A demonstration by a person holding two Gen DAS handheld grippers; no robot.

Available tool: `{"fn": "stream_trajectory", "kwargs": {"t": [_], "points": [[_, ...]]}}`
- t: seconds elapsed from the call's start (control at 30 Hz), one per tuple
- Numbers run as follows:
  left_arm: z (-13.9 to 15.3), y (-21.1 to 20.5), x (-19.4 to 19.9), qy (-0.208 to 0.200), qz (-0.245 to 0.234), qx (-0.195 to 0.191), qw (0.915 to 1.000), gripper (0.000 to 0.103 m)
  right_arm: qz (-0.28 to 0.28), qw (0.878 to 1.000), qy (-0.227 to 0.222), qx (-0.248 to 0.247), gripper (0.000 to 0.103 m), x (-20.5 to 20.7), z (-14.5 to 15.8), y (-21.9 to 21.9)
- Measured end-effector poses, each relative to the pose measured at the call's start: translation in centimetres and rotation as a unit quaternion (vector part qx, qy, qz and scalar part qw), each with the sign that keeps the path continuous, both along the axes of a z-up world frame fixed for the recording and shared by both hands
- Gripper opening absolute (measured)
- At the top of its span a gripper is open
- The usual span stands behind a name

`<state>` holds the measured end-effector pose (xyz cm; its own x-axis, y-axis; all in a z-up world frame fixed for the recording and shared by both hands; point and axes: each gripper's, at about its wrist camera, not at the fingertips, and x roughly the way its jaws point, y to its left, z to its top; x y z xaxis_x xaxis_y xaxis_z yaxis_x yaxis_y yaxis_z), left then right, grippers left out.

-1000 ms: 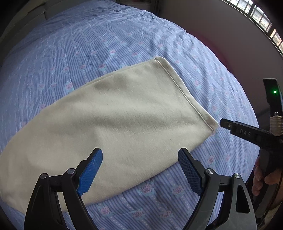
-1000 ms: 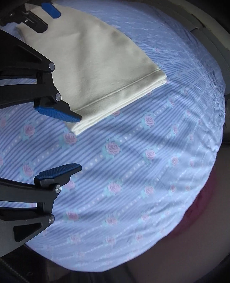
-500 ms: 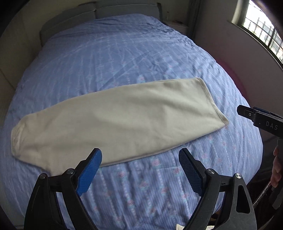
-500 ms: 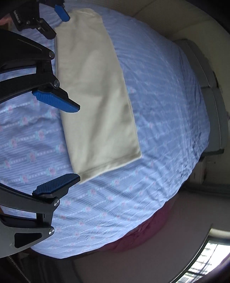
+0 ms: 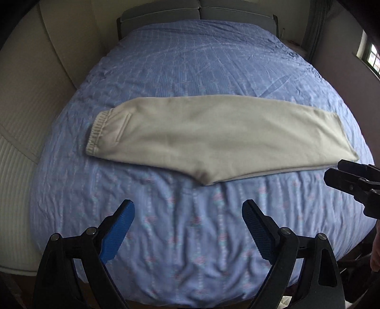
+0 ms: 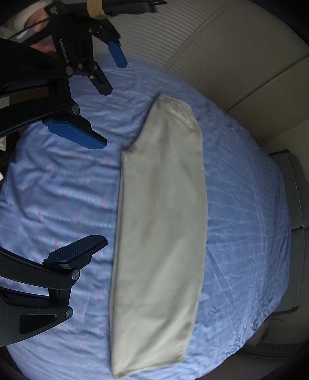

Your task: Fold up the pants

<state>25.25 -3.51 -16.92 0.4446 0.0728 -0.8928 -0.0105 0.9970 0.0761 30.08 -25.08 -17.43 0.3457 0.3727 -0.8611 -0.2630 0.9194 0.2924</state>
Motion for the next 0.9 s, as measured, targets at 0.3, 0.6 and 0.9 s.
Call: {"fn": "stream_trajectory", "kwargs": {"t": [0.3, 0.6, 0.9], "points": [[-4.4, 9.2, -0.8, 0.012, 0.063, -0.013, 0.9979, 0.092, 0.055, 0.996, 0.060, 0.021, 0.074, 1.1, -8.1, 12.0], [-10.2, 10.9, -1.6, 0.016, 0.185, -0.064, 0.9806, 0.092, 0.098, 0.990, 0.097, 0.010, 0.073, 4.8, -15.6, 15.5], [-10.8, 10.5, -2.1, 0.012, 0.216, -0.070, 0.9739, 0.092, 0.135, 0.990, 0.043, -0.014, 0.068, 5.8, -15.0, 16.6]]}}
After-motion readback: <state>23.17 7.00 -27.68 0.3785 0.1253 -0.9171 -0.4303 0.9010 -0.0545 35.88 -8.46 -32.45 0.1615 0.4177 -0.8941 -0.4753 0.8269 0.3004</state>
